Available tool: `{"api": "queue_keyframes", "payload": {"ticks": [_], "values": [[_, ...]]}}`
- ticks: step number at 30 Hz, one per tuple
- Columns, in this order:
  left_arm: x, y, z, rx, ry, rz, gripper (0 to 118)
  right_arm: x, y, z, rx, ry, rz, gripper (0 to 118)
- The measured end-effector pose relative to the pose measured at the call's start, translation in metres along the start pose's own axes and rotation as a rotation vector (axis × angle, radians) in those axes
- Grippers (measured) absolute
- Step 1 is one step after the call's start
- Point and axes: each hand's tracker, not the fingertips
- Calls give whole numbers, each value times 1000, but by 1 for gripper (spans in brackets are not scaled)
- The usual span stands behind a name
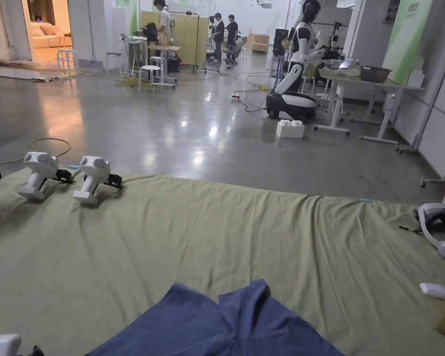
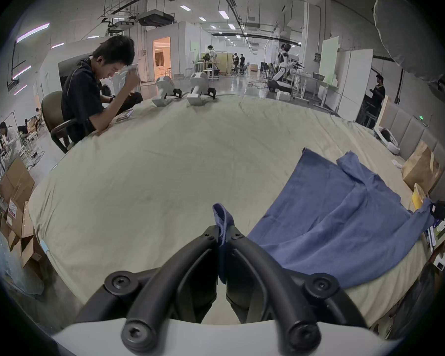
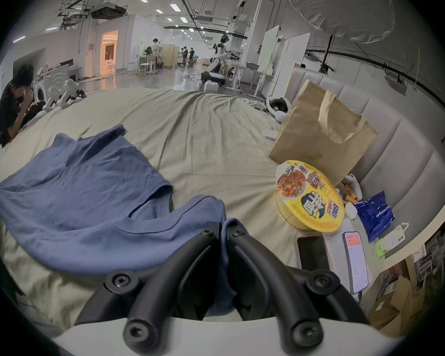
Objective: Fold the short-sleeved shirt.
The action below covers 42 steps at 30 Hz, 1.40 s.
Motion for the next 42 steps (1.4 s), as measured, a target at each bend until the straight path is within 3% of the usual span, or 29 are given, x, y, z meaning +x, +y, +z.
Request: {"api": "queue_keyframes", "payload": {"ticks": [3, 4, 5, 6, 7, 8, 11, 16, 20, 21, 22, 24, 25, 27, 28, 31, 33, 42], "values": [[1, 0, 5, -15, 20, 19, 7, -7, 5, 14, 18, -18, 16, 7], [1, 1, 8, -11, 23, 24, 11, -10, 10, 22, 28, -21, 15, 13], [1, 3, 13, 0, 32, 30, 20, -11, 15, 30, 42, -20, 8, 20], [2, 4, 19, 16, 32, 43, 35, -11, 20, 36, 61, -15, -4, 33], [2, 7, 24, 35, 28, 52, 58, -12, 25, 43, 86, -7, -20, 53], [3, 11, 29, 60, 25, 55, 67, -10, 31, 45, 131, -5, -35, 60], [14, 27, 44, 117, 37, 45, 67, -18, 52, 59, 220, 3, -34, 64], [47, 50, 64, 241, -26, 27, 67, -53, 79, 85, 359, 75, -105, 65], [86, 58, 78, 371, -27, -46, 66, -86, 89, 96, 453, 137, -126, 60], [96, 59, 82, 400, -36, -62, 65, -96, 90, 97, 485, 138, -125, 56], [103, 59, 85, 422, -44, -76, 62, -103, 91, 100, 491, 130, -121, 43], [123, 59, 90, 441, -37, -96, 49, -119, 95, 105, 528, 138, -110, 25], [130, 59, 91, 458, -35, -106, 33, -126, 97, 107, 535, 144, -102, 25], [141, 58, 94, 488, -45, -118, 30, -135, 99, 111, 553, 151, -99, 21], [145, 58, 97, 509, -56, -121, 21, -140, 100, 112, 564, 146, -100, 15], [157, 56, 101, 569, -20, -126, 10, -143, 101, 115, 607, 144, -126, 13], [156, 58, 102, 578, -54, -106, 5, -144, 101, 117, 634, 132, -147, 6], [141, 59, 92, 542, -52, -100, 3, -137, 100, 116, 628, 179, -200, 6]]}}
